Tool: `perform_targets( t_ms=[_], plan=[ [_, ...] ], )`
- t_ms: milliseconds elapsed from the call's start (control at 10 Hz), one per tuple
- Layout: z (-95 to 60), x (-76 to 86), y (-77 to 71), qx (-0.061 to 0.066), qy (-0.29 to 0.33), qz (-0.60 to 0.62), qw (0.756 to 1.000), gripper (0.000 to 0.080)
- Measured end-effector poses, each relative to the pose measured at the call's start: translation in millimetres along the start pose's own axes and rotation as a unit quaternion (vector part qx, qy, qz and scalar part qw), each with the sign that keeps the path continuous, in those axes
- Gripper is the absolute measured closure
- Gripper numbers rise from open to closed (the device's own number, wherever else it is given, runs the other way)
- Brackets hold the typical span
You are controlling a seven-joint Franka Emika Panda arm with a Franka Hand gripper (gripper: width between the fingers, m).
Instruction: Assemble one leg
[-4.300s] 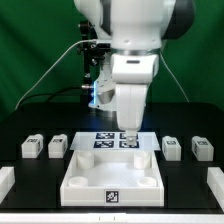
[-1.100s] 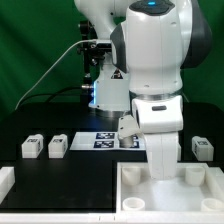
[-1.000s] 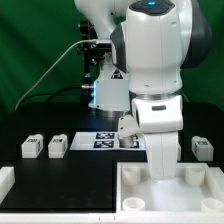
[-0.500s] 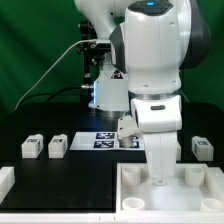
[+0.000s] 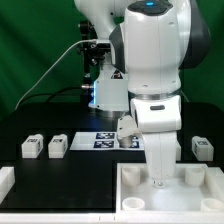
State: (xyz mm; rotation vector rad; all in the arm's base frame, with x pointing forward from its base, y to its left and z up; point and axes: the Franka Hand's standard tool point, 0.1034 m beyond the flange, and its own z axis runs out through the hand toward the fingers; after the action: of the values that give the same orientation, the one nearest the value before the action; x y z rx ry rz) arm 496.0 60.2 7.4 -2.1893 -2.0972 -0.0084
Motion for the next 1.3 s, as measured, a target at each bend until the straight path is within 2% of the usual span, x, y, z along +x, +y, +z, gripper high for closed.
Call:
perform_targets(
  t_ms=[400,500,700,800,1000,1100,1300],
  plan=[
    [-1.2,-0.1,0.5,-0.001,0.000,0.005,1.000,0.0150],
    [-12.1,2.6,0.5,-0.005,-0.002,0.050,0.999,0.0150],
    [-35.8,20.4,-15.9,-0.014,-0.006,0.111,0.994,0.0150],
    [-41.4,32.6,-24.4,-0.014,-0.002,0.212,0.977,0.0150],
    [-49.5,70.8,-46.7,-0.021,0.005,0.374,0.927,0.0150],
    [-48.3,75.1,-49.9,-0.018,0.009,0.393,0.920,0.0150],
    [-48.0,76.2,-50.1,-0.011,0.016,0.496,0.868,0.0150]
  ],
)
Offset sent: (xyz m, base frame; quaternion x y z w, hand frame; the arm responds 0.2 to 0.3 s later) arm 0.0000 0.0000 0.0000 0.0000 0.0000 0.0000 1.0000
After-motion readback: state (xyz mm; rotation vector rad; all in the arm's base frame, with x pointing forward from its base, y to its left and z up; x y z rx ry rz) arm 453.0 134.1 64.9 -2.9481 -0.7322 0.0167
